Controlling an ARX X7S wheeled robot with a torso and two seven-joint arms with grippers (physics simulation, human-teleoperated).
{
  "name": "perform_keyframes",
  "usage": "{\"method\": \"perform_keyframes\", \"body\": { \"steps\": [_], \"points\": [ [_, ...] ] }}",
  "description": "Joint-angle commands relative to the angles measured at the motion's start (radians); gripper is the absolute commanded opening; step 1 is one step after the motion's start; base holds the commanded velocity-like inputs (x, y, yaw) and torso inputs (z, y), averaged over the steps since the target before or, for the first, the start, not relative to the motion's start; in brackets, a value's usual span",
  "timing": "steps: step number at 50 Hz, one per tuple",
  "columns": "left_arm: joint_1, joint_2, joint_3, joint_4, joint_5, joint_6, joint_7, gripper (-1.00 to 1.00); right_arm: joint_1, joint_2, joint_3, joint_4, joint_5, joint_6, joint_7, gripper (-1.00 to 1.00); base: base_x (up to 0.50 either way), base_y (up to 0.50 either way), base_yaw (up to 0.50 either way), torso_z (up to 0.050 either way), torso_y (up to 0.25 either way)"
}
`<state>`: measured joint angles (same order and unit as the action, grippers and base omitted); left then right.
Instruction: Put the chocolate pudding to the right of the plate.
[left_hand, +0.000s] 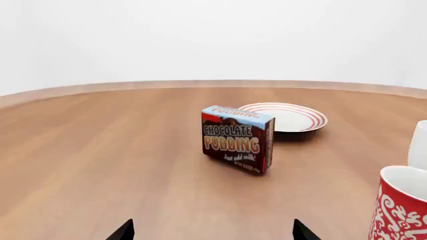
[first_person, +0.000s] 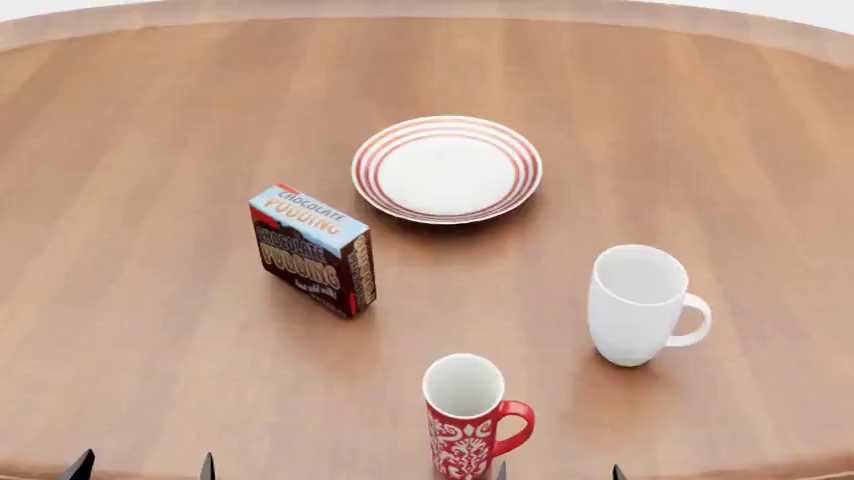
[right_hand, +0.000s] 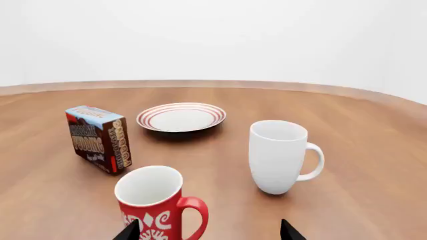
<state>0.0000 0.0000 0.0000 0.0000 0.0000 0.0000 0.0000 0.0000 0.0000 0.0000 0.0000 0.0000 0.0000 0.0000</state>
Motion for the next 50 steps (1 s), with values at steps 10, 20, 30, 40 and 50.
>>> {"method": "perform_keyframes", "body": {
  "steps": [10, 20, 30, 40, 50],
  "points": [
    [-0.029, -0.024, 0.009, -0.013, -0.031, -0.087, -0.138, 1.00, -0.004, 0.042, -0.051, -0.002, 0.047, -0.008, 0.053, 1.00, 0.00, 0.00, 0.00, 0.000, 0.000],
    [0.044, -0.016, -0.130, 0.085, 0.046, 0.013, -0.673, 1.00, -0.007, 0.060, -0.074, -0.004, 0.069, -0.014, 0.069, 1.00, 0.00, 0.00, 0.00, 0.000, 0.000],
    [0.202, -0.058, -0.165, 0.210, 0.030, 0.049, -0.767, 1.00, -0.008, 0.074, -0.088, -0.006, 0.089, -0.018, 0.080, 1.00, 0.00, 0.00, 0.00, 0.000, 0.000],
    [0.267, -0.034, -0.239, 0.264, 0.029, 0.002, -0.899, 1.00, -0.001, 0.079, -0.092, -0.003, 0.100, -0.008, 0.111, 1.00, 0.00, 0.00, 0.00, 0.000, 0.000],
    [0.251, -0.058, -0.231, 0.206, -0.063, 0.018, -0.893, 1.00, 0.040, 0.110, 0.003, -0.416, 0.284, 0.402, 0.257, 1.00, 0.00, 0.00, 0.00, 0.000, 0.000]
  ]
}}
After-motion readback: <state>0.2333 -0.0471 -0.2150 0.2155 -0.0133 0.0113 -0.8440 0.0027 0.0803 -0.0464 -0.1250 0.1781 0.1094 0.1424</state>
